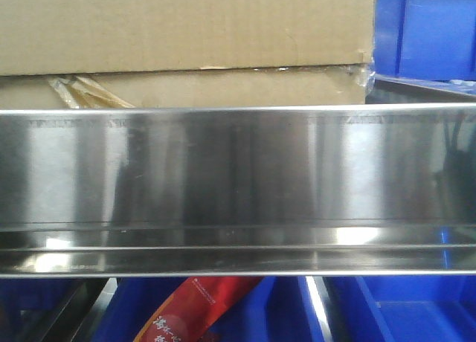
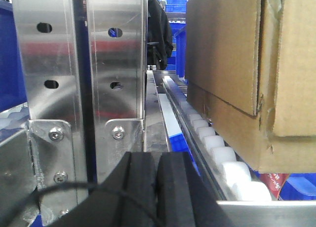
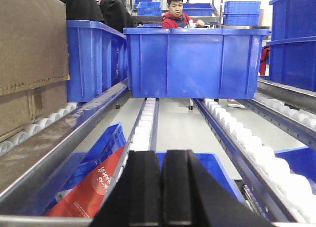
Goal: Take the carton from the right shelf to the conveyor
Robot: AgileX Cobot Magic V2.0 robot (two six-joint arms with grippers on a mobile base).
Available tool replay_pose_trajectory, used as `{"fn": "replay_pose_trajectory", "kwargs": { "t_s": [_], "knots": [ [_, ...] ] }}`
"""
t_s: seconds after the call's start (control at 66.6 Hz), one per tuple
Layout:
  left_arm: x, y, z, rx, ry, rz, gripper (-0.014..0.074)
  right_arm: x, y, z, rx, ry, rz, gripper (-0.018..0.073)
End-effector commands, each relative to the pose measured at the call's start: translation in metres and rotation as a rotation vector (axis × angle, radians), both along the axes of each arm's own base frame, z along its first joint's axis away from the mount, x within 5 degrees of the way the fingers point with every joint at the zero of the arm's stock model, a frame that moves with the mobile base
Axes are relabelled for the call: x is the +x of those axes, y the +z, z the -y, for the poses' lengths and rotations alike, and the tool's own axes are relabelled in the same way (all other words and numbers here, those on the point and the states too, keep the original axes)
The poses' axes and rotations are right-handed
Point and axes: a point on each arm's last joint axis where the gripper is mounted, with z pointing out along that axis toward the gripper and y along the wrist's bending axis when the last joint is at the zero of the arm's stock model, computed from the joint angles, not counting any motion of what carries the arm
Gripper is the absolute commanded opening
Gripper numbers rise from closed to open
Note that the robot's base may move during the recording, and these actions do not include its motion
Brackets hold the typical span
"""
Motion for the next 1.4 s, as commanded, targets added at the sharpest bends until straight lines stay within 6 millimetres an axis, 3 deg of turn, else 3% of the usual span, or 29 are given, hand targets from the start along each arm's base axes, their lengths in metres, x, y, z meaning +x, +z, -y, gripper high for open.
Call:
{"fn": "replay_pose_trajectory", "kwargs": {
  "t_s": [0.0,0.571,1.051,1.096,1.291,1.381],
  "knots": [
    [0.0,0.003,0.0,-0.005,-0.006,0.02,-0.0006,0.0,0.002,0.0,-0.008,-0.001,0.025,-0.0067],
    [-0.001,0.005,0.0,0.001,-0.005,0.048,-0.0006,-0.001,0.004,0.0,-0.007,-0.002,0.038,-0.0067],
    [-0.003,0.018,0.0,-0.041,-0.003,0.194,-0.0006,-0.002,0.016,0.001,0.001,-0.012,0.17,-0.0067],
    [-0.003,0.02,-0.001,-0.044,-0.002,0.214,-0.0006,-0.004,0.025,0.001,0.002,-0.011,0.188,-0.0067],
    [-0.022,0.085,0.001,0.007,-0.006,0.219,0.0001,-0.022,0.08,0.001,0.0,0.006,0.191,-0.0066],
    [-0.03,0.116,0.0,0.044,0.004,0.169,0.0078,-0.034,0.105,0.001,-0.001,0.011,0.214,-0.0037]
  ]
}}
